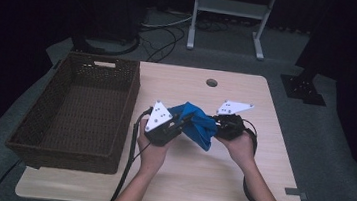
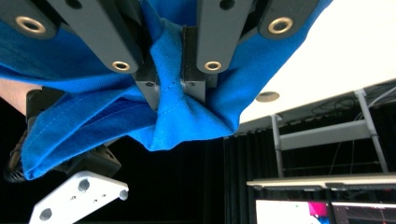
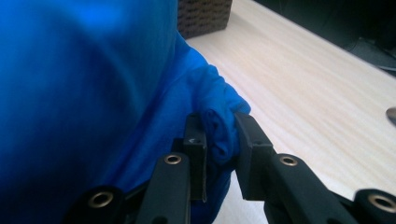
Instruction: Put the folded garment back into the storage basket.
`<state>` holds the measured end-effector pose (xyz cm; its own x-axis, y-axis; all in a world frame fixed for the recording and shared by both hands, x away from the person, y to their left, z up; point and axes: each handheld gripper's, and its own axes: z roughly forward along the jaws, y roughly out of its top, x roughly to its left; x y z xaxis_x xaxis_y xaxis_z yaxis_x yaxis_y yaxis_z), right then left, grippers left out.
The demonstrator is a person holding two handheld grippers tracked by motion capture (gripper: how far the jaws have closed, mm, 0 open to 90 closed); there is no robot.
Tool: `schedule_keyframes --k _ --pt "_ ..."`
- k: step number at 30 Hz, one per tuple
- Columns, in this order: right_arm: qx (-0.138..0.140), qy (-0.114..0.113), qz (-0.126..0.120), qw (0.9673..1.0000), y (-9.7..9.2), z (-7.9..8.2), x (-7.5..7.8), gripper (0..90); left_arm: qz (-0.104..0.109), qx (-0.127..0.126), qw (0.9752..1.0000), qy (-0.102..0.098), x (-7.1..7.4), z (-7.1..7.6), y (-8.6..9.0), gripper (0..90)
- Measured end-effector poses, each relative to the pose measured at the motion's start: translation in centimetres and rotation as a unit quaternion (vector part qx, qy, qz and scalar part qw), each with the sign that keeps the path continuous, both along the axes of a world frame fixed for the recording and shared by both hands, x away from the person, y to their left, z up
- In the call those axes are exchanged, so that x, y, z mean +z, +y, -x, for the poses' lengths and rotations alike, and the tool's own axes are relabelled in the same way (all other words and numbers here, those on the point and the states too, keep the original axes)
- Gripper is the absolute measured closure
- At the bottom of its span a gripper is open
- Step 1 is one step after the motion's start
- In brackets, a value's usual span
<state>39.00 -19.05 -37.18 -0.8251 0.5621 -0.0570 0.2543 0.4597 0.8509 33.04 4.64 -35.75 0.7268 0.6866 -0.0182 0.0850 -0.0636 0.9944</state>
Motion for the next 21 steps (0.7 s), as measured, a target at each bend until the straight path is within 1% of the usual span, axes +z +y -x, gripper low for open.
schedule_keyframes --k 2,3,4,5,6,8,9,10,12,13,14,16,19,20,21 --pt "0.0 -0.005 0.0 1.0 0.2 0.0 0.6 76.1 0.008 -0.001 1.0 0.0 0.6 -0.2 0.3 82.8" --pt "0.0 -0.008 0.002 1.0 0.2 0.0 0.9 76.1 0.009 -0.001 1.0 0.001 0.9 -0.3 0.5 82.8" --pt "0.0 -0.008 0.002 1.0 0.2 0.0 0.9 76.1 0.009 -0.001 1.0 0.001 0.9 -0.3 0.5 82.8" --pt "0.001 -0.013 0.003 0.9999 0.4 -0.1 1.6 76.1 0.011 0.001 0.9999 -0.002 1.4 -0.4 0.7 82.8" --pt "0.001 -0.013 0.003 0.9999 0.4 -0.1 1.6 76.1 0.011 0.001 0.9999 -0.002 1.4 -0.4 0.7 82.8" --pt "0.002 -0.021 0.006 0.9998 0.7 -0.1 2.4 76.1 0.014 0.003 0.9999 -0.005 2.2 -0.5 1.2 82.8" --pt "0.003 -0.022 0.006 0.9997 0.8 -0.1 2.6 76.1 0.014 0.003 0.9999 -0.005 2.2 -0.5 1.2 82.8" --pt "0.003 -0.023 0.006 0.9997 0.9 -0.1 2.8 76.1 0.017 0.005 0.9998 -0.008 2.7 -0.5 1.4 82.8" --pt "0.004 -0.025 0.007 0.9997 1.0 -0.2 3.0 76.1 0.016 0.006 0.9998 -0.009 3.0 -0.5 1.6 82.8" --pt "0.005 -0.027 0.006 0.9996 1.2 -0.2 3.4 76.1 0.017 0.008 0.9997 -0.012 3.4 -0.5 1.9 82.8" --pt "0.005 -0.027 0.006 0.9996 1.2 -0.2 3.4 76.1 0.017 0.008 0.9997 -0.012 3.4 -0.5 1.9 82.8" --pt "0.006 -0.028 0.004 0.9996 1.6 -0.3 3.8 76.1 0.021 0.012 0.9996 -0.016 4.1 -0.4 2.5 82.8" --pt "0.008 -0.03 0.005 0.9995 2.1 -0.4 4.3 76.1 0.02 0.015 0.9995 -0.021 4.7 -0.4 3.2 82.8" --pt "0.008 -0.03 0.005 0.9995 2.1 -0.4 4.3 76.1 0.02 0.015 0.9995 -0.021 4.7 -0.4 3.2 82.8" --pt "0.01 -0.031 0.006 0.9994 2.6 -0.4 4.6 76.1 0.019 0.017 0.9994 -0.022 5.0 -0.4 3.7 82.8"
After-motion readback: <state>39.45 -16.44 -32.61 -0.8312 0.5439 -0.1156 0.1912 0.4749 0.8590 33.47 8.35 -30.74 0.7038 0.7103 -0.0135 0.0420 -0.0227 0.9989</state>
